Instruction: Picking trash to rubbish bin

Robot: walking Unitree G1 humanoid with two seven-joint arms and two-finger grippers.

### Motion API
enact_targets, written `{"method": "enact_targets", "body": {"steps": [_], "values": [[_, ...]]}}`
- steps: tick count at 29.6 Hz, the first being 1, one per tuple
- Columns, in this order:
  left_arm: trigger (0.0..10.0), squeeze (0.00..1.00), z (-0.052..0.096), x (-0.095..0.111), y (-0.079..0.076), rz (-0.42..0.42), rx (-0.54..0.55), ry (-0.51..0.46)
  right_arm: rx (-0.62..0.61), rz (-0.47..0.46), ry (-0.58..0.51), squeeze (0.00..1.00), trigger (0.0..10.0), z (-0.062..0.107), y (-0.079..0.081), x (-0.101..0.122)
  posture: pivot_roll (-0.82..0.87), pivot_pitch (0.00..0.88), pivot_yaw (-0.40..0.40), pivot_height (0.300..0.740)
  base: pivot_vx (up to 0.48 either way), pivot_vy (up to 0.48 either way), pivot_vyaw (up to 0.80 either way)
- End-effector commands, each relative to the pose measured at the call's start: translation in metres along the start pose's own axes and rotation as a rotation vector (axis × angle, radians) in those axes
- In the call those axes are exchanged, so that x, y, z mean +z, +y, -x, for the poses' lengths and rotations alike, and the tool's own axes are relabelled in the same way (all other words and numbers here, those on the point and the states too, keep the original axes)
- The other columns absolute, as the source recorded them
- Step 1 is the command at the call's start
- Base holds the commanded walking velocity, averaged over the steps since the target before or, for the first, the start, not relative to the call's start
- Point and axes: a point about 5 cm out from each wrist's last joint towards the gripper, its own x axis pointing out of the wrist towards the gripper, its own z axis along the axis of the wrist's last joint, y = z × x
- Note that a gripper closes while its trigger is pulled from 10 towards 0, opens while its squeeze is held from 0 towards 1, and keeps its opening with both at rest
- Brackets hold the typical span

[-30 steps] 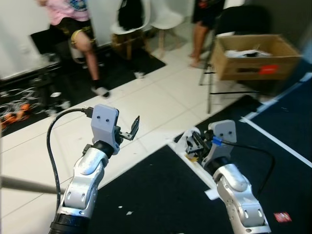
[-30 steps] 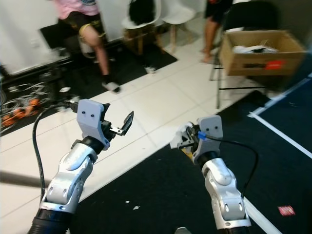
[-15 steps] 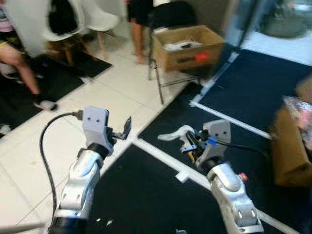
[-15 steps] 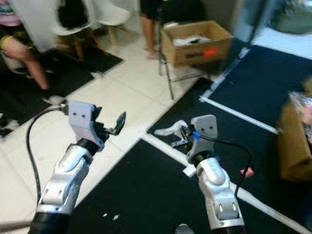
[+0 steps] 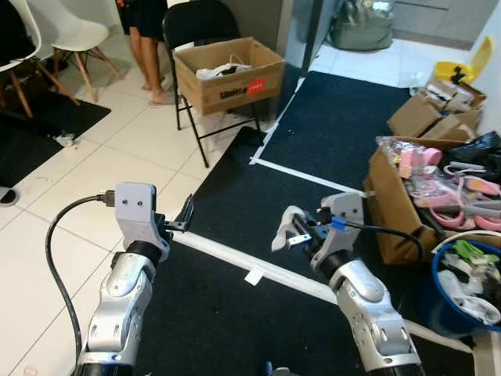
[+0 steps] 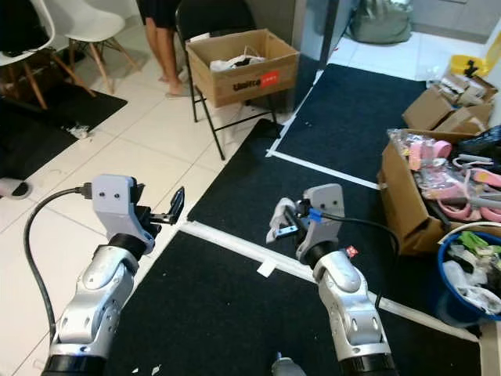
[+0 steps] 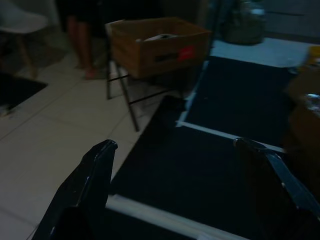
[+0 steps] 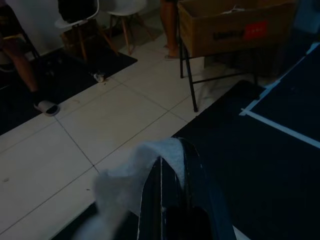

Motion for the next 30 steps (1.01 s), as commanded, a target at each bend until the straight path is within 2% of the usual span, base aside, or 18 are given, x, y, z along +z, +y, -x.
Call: {"method": "enact_targets", "body": {"steps": [1,19,30], "values": [[10.0,0.00,0.0044,-0.0012,-0.0006,0.009,0.008,-0.001,-0.014,-0.029,0.032,0.00,10.0,0.0011,-0.0031,-0.0059,0.04,0.142,0.000,0.740,0.000,0.000,0.00],[10.0,0.00,0.0047,-0.0018,0.0011,0.011,0.028,0.000,0.001,-0.010,0.051,0.00,10.0,0.0022,-0.0025,-0.0116,0.03,0.125,-0.013,0.740,0.000,0.000,0.00],[10.0,0.00,0.0063,-0.0043,0.0008,0.014,0.030,0.007,0.009,0.000,0.058,0.00,10.0,0.0019,-0.0030,-0.0153,0.03,0.119,-0.017,0.740,0.281,0.000,0.00]]}}
